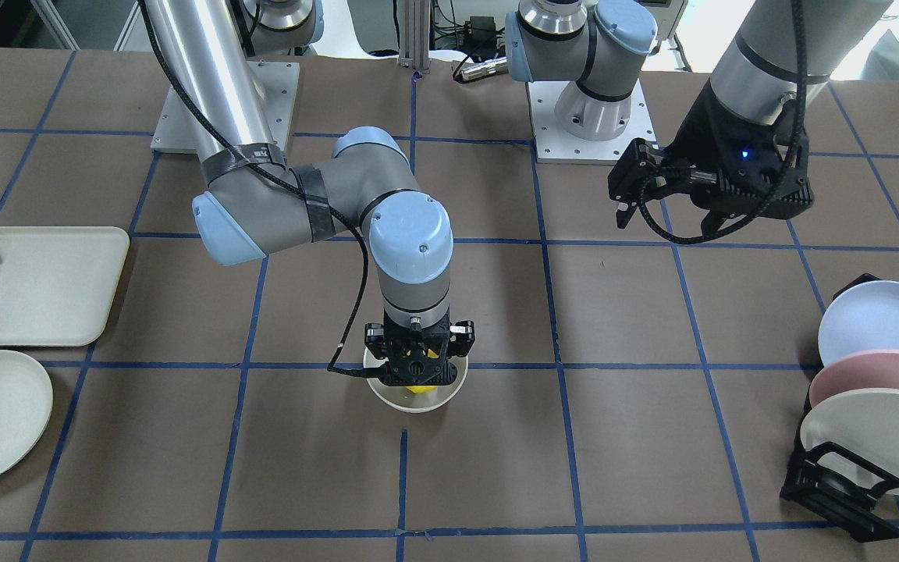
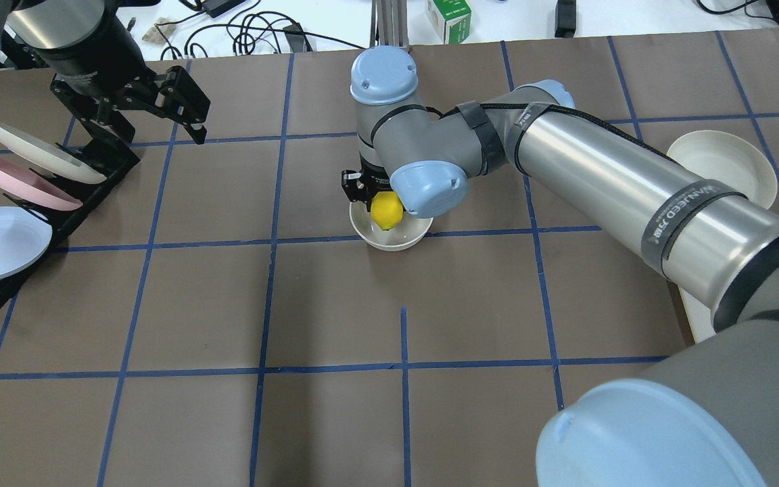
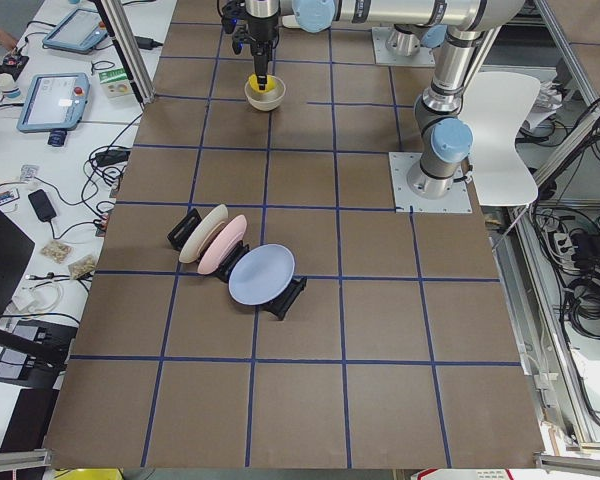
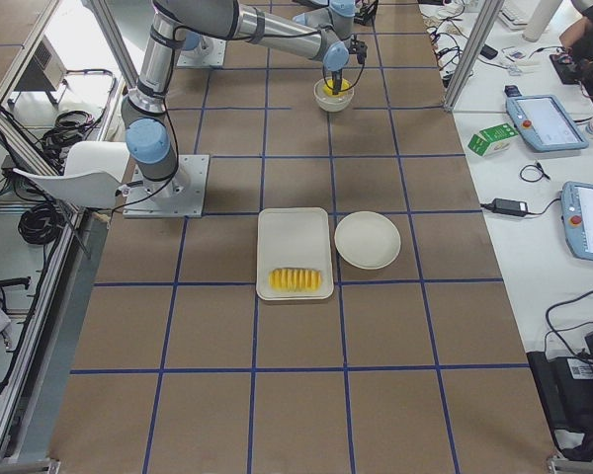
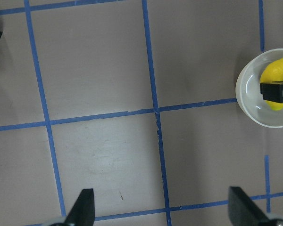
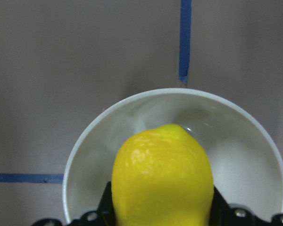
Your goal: Place bowl and put lemon in it
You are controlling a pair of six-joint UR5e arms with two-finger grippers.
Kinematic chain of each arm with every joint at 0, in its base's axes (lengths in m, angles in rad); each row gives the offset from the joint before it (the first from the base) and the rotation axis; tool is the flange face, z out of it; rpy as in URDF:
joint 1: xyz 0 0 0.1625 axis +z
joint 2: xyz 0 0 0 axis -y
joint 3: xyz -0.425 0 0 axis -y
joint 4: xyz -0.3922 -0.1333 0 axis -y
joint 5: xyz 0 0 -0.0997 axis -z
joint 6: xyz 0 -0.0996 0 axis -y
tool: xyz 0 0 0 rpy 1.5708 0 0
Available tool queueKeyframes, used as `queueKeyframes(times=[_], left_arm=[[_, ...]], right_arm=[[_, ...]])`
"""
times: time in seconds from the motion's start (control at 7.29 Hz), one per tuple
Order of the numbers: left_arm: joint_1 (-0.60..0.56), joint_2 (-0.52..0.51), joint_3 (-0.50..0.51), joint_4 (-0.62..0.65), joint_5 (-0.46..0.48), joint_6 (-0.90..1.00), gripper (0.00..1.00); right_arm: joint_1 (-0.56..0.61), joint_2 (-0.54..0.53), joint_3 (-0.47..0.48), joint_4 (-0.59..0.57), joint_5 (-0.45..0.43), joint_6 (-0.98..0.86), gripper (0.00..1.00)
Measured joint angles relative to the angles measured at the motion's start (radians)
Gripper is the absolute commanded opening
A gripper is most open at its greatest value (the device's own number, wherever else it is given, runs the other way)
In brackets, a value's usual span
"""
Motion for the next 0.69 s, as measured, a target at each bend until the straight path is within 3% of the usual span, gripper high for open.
queueKeyframes(times=[0.41,0.69], left_arm=[[0.0,0.003,-0.005,0.007,0.001,-0.036,1.0],[0.0,0.004,-0.006,0.007,0.002,-0.038,1.0]], right_arm=[[0.0,-0.041,0.002,0.033,-0.001,0.0,1.0],[-0.04,-0.197,0.001,0.198,-0.007,-0.054,1.0]])
